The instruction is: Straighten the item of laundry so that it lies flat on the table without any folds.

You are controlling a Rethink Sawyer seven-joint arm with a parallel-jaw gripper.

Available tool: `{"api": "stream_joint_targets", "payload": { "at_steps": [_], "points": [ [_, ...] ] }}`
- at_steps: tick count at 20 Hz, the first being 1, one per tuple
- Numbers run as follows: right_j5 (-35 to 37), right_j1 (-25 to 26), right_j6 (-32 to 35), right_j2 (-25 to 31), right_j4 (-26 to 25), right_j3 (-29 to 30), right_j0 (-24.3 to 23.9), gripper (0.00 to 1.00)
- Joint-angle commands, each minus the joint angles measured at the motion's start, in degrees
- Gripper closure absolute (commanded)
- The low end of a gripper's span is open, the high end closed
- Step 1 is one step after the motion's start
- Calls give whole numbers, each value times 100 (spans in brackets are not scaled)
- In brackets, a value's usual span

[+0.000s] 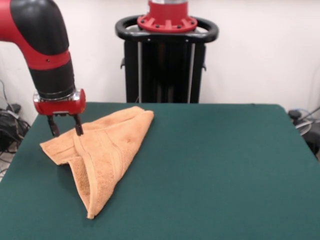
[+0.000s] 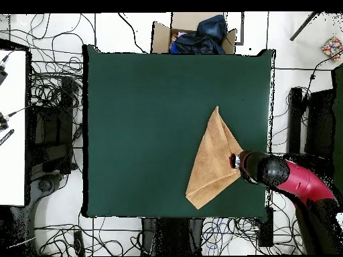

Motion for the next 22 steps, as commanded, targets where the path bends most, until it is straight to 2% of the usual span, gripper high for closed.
{"api": "stream_joint_targets", "payload": {
  "at_steps": [1, 12, 22],
  "points": [
    [-385, 224, 113, 331, -316, 195, 180, 0],
    [-427, 451, 81, 311, -401, 26, 158, 0],
    [-871, 732, 240, 146, -623, 109, 161, 0]
  ]
}}
